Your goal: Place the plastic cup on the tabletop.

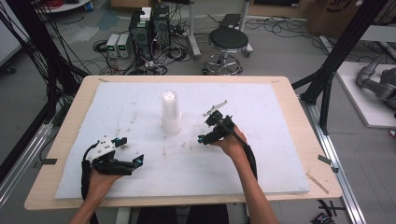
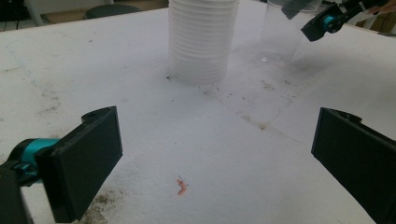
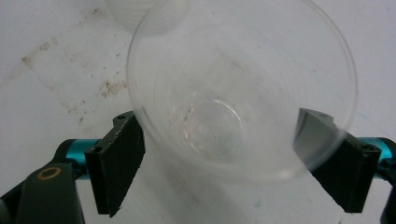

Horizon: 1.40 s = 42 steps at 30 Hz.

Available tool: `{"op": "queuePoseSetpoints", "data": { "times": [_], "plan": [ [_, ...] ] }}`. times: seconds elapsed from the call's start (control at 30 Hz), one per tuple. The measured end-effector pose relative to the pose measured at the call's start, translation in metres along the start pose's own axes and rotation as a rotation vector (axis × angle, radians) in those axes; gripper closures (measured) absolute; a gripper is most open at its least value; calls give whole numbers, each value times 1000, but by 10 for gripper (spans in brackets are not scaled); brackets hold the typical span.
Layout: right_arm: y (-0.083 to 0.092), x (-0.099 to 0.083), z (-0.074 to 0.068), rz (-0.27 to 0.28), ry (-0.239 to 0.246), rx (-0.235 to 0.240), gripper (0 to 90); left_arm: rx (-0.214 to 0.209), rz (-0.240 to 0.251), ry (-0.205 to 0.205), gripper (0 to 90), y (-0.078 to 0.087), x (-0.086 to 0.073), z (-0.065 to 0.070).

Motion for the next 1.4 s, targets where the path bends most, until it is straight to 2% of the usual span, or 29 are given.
{"op": "queuePoseSetpoints", "data": {
  "times": [0.1, 0.23, 0.3, 0.33, 0.43, 0.5, 0.57, 0.63, 0.7, 0.73, 0.8, 0.83, 0.87, 0.97, 1.07, 1.17, 1.4],
  "plan": [
    [8, -9, 1, 30, -14, -3, 162, 0, 6, 1, 18, 0, 0, 0],
    [21, -24, -1, 111, -25, 7, 163, -2, 8, 4, 18, 0, 0, 0],
    [24, -29, -1, 123, -34, 14, 163, -3, 6, 6, 18, 0, 0, 0],
    [30, -37, -2, 173, -41, 20, 163, -2, 5, 7, 18, 1, 0, 0],
    [38, -49, -2, 240, -42, -5, 163, -2, 12, 26, 18, 1, 0, -2],
    [42, -58, 1, 256, -50, -39, 163, -4, 7, 27, 18, 1, 0, -2],
    [44, -62, 3, 267, -57, -46, 163, -3, 11, 24, 18, 1, 0, -2],
    [51, -72, 6, 315, -65, -63, 163, -3, 17, 20, 18, 2, 0, -2],
    [55, -78, 7, 362, -78, -52, 163, -2, 20, 25, 18, 2, 0, -2],
    [55, -78, 7, 362, -78, -52, 163, -2, 20, 25, 18, 2, 0, -2],
    [57, -91, 6, 413, -92, -51, 164, -1, 24, 28, 18, 2, 0, -2],
    [57, -91, 6, 413, -92, -51, 164, 1, 26, 26, 18, 3, 0, -2],
    [55, -101, 8, 436, -106, -65, 163, 3, 26, 23, 18, 3, 0, -2],
    [55, -112, 11, 460, -135, -73, 164, 5, 27, 26, 18, 4, 0, -2],
    [57, -116, 15, 475, -171, -66, 163, 6, 30, 27, 18, 4, 0, -2],
    [59, -119, 19, 498, -187, -74, 164, 10, 33, 28, 18, 4, 0, -1],
    [54, -125, 22, 500, -210, -80, 164, 19, 43, 10, 18, 5, 0, 0]
  ]
}}
Point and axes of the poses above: each handheld gripper's, and its own axes: y roughly backward along the jaws, x roughly out of its top, z roughly to its right, the point moved 6 cm from there along -y, roughly forward along the jaws, and after that the axes turned 6 degrees about -x, right-handed, at the moved point
